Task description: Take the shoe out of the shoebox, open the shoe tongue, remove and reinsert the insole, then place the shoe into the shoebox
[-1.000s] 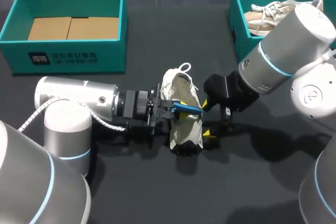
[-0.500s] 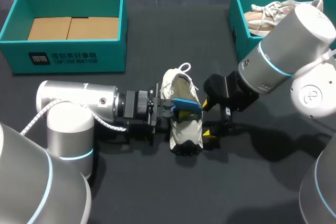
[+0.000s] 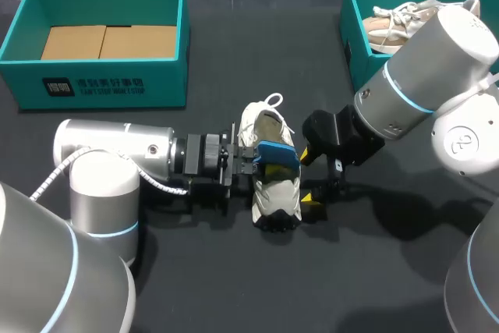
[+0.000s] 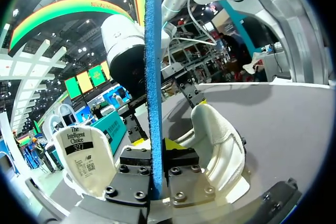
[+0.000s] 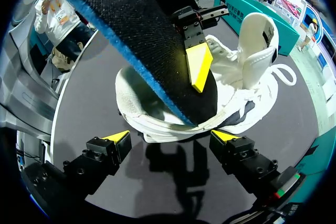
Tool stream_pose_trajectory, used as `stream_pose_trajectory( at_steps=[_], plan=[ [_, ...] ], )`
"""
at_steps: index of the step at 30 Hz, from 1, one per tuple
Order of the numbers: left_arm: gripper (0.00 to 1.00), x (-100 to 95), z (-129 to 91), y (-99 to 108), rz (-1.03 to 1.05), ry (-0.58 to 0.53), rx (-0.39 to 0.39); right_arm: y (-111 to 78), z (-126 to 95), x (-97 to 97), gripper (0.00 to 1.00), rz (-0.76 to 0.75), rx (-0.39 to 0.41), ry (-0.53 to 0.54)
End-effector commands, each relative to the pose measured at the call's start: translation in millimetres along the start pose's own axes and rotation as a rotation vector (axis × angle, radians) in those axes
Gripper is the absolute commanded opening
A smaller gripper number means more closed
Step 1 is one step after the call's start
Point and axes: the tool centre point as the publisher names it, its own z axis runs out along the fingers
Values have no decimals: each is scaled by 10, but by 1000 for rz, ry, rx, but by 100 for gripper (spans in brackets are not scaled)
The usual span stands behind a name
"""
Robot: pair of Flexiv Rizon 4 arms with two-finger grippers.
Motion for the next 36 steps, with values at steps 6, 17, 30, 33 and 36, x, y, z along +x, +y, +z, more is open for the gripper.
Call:
stream_pose_trajectory(
  at_steps=[6, 17, 30, 33, 36],
  plan=[
    [30, -2, -7, -120, 3, -10, -7, 4, 12, 5, 100, 0, 1, -1],
    [28, 29, -46, -311, 23, -27, -15, 4, 12, 5, 100, 0, 1, -1],
    [0, 44, 29, -163, 151, -16, -31, 4, 12, 5, 100, 0, 1, -1],
    [0, 46, 27, -95, 167, -14, -34, 4, 12, 5, 100, 0, 1, -1],
    [0, 36, 32, -27, 176, -10, -42, 4, 12, 5, 100, 0, 1, -1]
  ],
)
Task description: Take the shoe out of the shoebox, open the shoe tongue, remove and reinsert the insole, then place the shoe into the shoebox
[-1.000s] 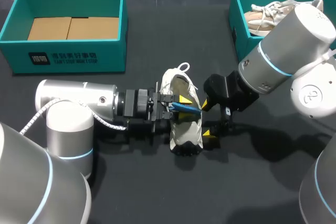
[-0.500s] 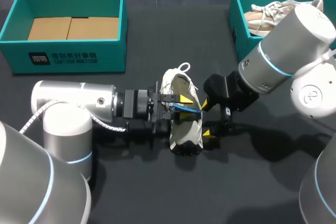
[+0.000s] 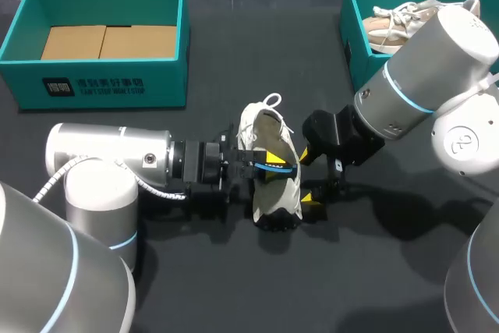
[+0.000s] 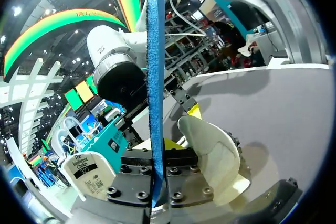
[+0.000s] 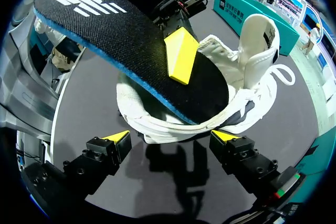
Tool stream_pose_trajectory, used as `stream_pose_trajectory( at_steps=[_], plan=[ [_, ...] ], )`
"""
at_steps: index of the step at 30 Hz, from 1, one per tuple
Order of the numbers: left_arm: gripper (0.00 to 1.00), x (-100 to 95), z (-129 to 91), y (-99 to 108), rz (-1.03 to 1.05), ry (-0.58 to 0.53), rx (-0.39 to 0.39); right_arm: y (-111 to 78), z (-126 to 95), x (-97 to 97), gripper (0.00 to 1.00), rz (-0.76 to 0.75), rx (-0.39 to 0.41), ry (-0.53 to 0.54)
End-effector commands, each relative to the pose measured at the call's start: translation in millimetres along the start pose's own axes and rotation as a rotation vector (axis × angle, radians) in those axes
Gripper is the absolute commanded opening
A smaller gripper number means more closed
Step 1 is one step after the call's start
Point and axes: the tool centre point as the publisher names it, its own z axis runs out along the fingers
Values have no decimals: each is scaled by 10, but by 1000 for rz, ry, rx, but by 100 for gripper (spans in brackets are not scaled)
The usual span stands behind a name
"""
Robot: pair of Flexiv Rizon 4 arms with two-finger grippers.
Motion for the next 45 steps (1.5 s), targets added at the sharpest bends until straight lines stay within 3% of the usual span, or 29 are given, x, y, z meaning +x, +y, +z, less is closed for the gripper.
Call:
stream_pose_trajectory(
  at_steps=[1, 9, 17, 21, 31, 36, 39, 45],
  plan=[
    [0, -5, 66, 126, 10, 6, -12, 3, 12, 5, 100, 0, 1, -1],
    [0, 9, 75, 233, 8, 13, -55, 3, 12, 5, 100, 0, 1, -1],
    [0, 2, 9, 106, -14, 1, -33, 3, 12, 5, 100, 0, 1, -1],
    [12, -3, -18, 37, -20, -4, -24, 3, 12, 5, 100, 0, 1, -1],
    [21, -14, -68, -132, -38, -31, 11, 3, 12, 5, 100, 0, 1, -1],
    [18, 7, -37, -162, -40, -28, 27, 3, 12, 5, 100, 0, 1, -1],
    [0, 18, -12, -165, -35, -32, 35, 3, 12, 5, 100, 0, 1, -1],
    [0, 38, 20, -78, 41, -57, -2, 3, 12, 5, 100, 0, 1, -1]
  ],
)
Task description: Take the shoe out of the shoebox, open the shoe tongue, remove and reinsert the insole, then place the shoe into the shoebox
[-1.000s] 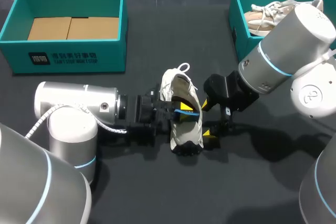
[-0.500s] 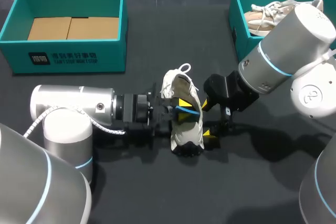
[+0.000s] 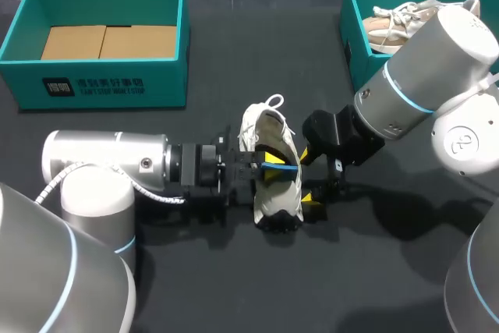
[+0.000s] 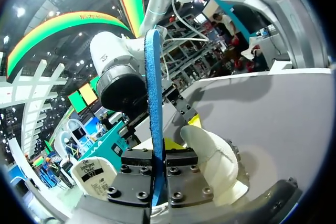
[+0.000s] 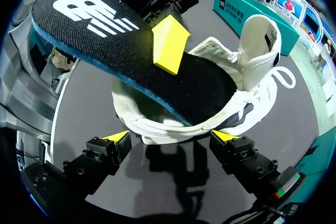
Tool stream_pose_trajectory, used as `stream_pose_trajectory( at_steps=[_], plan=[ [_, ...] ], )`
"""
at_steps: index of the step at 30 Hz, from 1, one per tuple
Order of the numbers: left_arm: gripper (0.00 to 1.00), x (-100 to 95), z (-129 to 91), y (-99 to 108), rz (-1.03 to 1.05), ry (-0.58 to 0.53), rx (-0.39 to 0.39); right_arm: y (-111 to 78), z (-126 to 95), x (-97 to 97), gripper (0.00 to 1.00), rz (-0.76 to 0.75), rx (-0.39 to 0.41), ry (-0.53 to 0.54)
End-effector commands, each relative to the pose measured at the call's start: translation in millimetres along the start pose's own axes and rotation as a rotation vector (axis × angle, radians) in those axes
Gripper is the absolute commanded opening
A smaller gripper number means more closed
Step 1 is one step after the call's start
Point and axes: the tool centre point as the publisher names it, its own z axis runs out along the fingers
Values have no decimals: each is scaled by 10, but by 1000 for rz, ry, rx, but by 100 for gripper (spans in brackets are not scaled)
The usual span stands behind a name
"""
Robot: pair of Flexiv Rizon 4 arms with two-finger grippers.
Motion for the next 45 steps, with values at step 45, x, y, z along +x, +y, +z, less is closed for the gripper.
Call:
stream_pose_trajectory(
  at_steps=[45],
  plan=[
    [0, 6, 55, 114, 88, -8, -11, 4, 12, 6, 100, 0, 1, -1]
  ],
)
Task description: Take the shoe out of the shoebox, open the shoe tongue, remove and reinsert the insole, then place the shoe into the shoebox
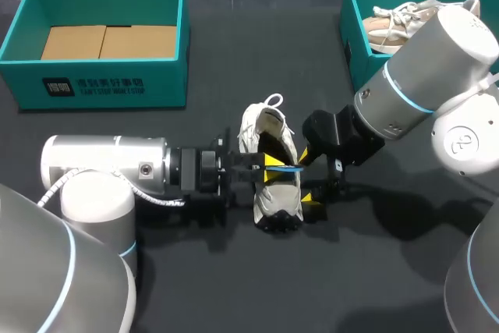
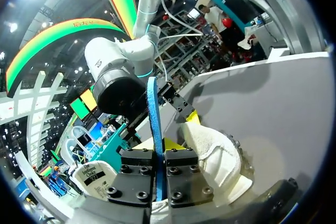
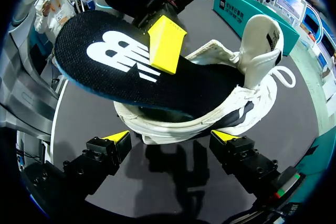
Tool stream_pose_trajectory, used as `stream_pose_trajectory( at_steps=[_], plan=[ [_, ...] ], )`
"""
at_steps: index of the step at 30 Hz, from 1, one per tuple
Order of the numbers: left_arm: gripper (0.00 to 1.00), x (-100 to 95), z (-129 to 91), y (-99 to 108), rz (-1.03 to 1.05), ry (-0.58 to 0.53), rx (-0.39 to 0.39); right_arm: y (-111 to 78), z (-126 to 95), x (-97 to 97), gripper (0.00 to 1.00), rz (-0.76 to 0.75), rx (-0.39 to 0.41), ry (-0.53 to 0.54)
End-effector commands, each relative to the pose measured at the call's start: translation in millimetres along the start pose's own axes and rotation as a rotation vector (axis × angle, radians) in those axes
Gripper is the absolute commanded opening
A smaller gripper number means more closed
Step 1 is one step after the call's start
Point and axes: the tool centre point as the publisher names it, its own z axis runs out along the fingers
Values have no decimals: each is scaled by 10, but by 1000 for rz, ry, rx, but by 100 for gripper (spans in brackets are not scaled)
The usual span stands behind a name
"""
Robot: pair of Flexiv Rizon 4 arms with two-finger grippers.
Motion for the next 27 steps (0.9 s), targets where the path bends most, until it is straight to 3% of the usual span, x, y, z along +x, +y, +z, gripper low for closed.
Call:
stream_pose_trajectory(
  at_steps=[1, 8, 13, 14, 15, 17, 27],
  plan=[
    [0, -3, 68, 125, 3, 4, 0, 3, 11, 5, 100, 0, 1, -1],
    [0, -29, 70, 321, 10, 5, -28, 3, 11, 5, 100, 0, 1, -1],
    [0, -18, 47, 274, -6, 19, -23, 3, 11, 5, 100, 0, 1, -1],
    [13, -15, 44, 256, -5, 24, -26, 3, 11, 5, 100, 0, 1, -1],
    [36, -15, 39, 241, -5, 26, -27, 3, 11, 5, 100, 0, 1, -1],
    [45, -22, 25, 206, -4, 29, -24, 3, 11, 5, 100, 0, 1, -1],
    [39, -40, -27, -106, 37, 19, 1, 3, 11, 5, 100, 0, 1, -1]
  ],
)
